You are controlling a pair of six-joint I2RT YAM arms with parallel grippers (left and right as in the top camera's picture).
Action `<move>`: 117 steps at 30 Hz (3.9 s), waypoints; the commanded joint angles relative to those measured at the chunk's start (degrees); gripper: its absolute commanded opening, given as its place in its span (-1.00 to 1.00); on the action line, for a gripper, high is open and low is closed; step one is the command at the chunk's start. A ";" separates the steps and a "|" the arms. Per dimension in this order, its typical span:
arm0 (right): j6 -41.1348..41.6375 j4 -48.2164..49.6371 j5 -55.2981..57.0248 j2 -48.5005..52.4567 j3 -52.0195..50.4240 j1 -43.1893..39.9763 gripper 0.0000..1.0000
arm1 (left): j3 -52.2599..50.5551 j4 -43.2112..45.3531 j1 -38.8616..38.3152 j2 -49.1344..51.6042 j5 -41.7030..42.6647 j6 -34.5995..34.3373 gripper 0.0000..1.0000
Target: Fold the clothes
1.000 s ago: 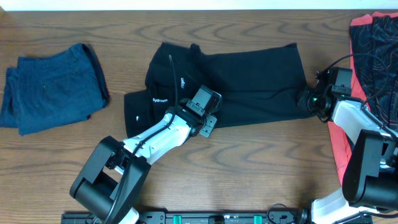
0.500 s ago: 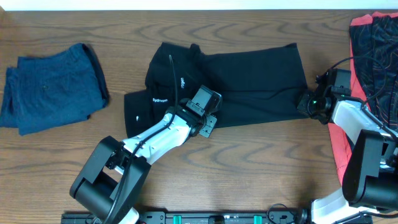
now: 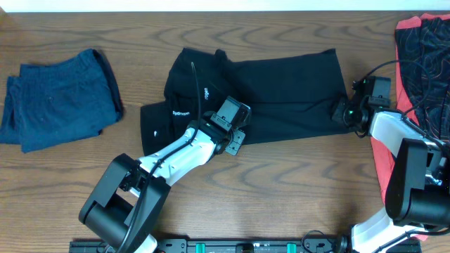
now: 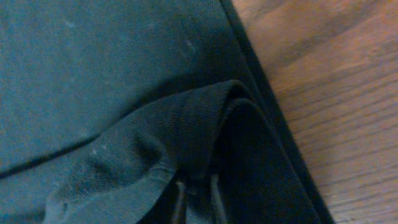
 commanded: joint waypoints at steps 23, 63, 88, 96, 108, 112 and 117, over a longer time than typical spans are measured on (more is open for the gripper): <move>10.64 10.12 10.64 -4.90 0.72 -3.39 -0.60 | -0.66 -0.59 -0.02 0.35 -0.04 -0.33 -0.03; -1.77 -25.44 17.94 -5.60 0.37 -3.67 -0.80 | -0.70 -17.51 0.04 -4.72 -6.27 -7.43 -0.13; -11.96 -8.00 2.58 -7.91 2.21 -2.95 -0.60 | -0.74 -13.35 21.88 -3.63 1.62 -11.28 -0.10; -12.70 -6.88 0.24 -1.27 2.19 -2.97 -0.60 | -0.76 -13.22 21.92 2.56 3.06 -11.26 -0.10; -11.23 -18.58 14.16 -0.07 2.19 -3.45 -0.57 | -0.76 -25.46 21.92 3.69 -1.01 -11.26 -0.10; -9.86 -22.43 18.10 -0.07 2.19 -3.45 -0.58 | -0.76 -29.73 21.92 3.69 -1.22 -11.26 -0.10; -4.74 -29.38 22.51 -0.07 2.19 -3.56 -0.63 | -0.76 -34.14 21.90 3.67 -1.18 -11.23 -0.10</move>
